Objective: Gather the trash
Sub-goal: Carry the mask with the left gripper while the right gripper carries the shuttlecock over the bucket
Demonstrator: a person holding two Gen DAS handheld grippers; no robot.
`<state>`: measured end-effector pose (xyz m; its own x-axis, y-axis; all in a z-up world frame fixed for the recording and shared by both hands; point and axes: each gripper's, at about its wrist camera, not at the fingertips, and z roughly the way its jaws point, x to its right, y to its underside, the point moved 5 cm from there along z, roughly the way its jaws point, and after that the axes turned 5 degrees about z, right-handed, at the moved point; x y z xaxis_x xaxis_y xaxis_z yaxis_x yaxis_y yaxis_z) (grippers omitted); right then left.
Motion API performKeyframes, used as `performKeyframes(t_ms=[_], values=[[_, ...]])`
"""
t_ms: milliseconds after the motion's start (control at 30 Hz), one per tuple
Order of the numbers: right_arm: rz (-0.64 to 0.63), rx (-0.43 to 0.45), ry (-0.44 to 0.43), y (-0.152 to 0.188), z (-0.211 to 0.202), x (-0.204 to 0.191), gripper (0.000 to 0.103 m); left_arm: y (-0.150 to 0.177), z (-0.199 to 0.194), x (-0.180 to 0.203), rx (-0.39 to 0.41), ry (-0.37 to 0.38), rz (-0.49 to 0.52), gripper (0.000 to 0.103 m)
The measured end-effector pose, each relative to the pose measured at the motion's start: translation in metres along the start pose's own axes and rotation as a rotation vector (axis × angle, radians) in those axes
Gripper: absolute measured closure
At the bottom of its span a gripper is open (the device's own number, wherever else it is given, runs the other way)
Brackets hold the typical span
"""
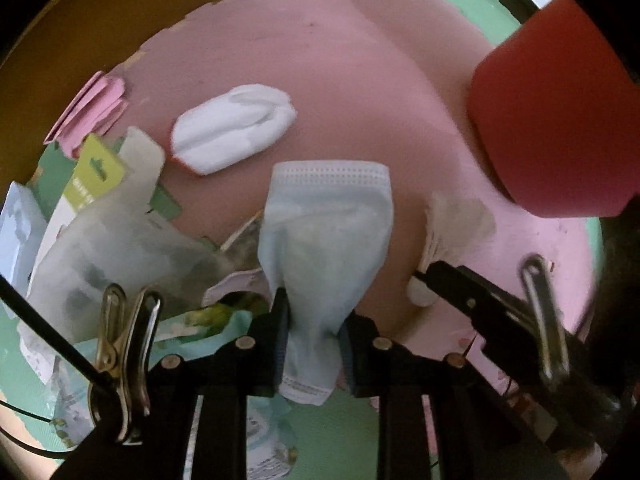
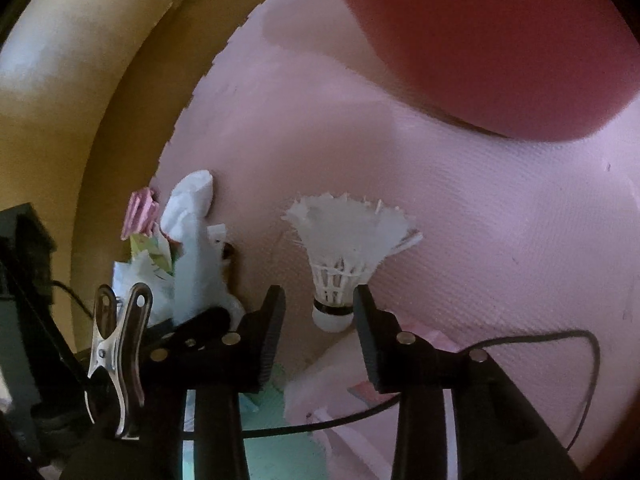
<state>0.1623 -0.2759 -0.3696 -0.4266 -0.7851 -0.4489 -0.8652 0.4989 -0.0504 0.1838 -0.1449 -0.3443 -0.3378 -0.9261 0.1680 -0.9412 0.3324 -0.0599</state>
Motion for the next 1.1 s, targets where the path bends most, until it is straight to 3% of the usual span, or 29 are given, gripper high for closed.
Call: performKeyframes(t_ms=[167, 233, 333, 433, 833, 1100], values=[[-0.018, -0.023, 0.054, -0.001, 0.021, 0.001, 0.066, 0.006, -0.004, 0.008, -0.004, 0.010, -0.008, 0.080], [-0.017, -0.024, 0.054, 0.000, 0.025, 0.003, 0.067, -0.008, 0.003, 0.006, -0.001, 0.011, -0.002, 0.080], [-0.036, -0.015, 0.051, 0.000, 0.024, 0.002, 0.075, -0.014, 0.003, 0.006, 0.001, 0.021, -0.002, 0.080], [-0.060, -0.004, 0.061, 0.000, 0.022, 0.000, 0.075, -0.008, -0.005, -0.003, 0.009, 0.029, 0.001, 0.080], [-0.162, 0.049, 0.025, 0.006, -0.034, -0.015, 0.076, 0.001, -0.065, -0.025, 0.077, 0.018, 0.007, 0.080], [-0.253, 0.074, 0.021, 0.015, -0.081, -0.033, 0.075, -0.004, -0.114, -0.019, 0.129, 0.050, -0.025, 0.080]])
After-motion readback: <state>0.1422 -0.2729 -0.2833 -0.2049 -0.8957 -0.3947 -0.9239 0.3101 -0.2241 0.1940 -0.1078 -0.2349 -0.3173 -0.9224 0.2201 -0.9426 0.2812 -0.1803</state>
